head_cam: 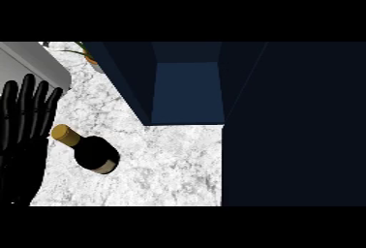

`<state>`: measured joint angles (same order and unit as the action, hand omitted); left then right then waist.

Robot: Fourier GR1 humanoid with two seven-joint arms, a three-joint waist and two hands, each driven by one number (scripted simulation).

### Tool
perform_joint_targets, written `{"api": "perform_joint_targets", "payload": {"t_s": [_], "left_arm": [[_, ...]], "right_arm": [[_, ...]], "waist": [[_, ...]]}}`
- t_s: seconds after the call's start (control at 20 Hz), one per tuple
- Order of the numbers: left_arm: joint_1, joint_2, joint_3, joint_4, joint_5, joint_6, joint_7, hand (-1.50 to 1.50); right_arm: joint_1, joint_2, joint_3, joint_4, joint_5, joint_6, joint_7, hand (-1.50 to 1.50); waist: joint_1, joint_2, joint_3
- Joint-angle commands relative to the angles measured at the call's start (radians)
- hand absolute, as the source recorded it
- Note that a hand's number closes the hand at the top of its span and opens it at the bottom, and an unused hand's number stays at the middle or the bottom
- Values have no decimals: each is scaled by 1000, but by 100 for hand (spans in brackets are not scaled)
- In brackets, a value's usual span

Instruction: Pick up the wine, place it into the cabinet and close the cabinet

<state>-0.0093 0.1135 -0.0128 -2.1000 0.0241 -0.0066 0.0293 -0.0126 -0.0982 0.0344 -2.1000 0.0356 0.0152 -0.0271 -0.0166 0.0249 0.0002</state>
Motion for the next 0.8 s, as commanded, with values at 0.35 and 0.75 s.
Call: {"api": "perform_joint_targets", "payload": {"t_s": [0.35,0.75], "left_arm": [[-47,175,-162,130,512,-526,86,-150],[-127,493,64,163,1107,-650,283,-150]], "right_arm": [[95,46,115,-46,-121,74,86,-150],[229,24,174,-321,-154,45,296,-150]], "waist": [[-29,-15,-3],[-2,-30,-1]]}}
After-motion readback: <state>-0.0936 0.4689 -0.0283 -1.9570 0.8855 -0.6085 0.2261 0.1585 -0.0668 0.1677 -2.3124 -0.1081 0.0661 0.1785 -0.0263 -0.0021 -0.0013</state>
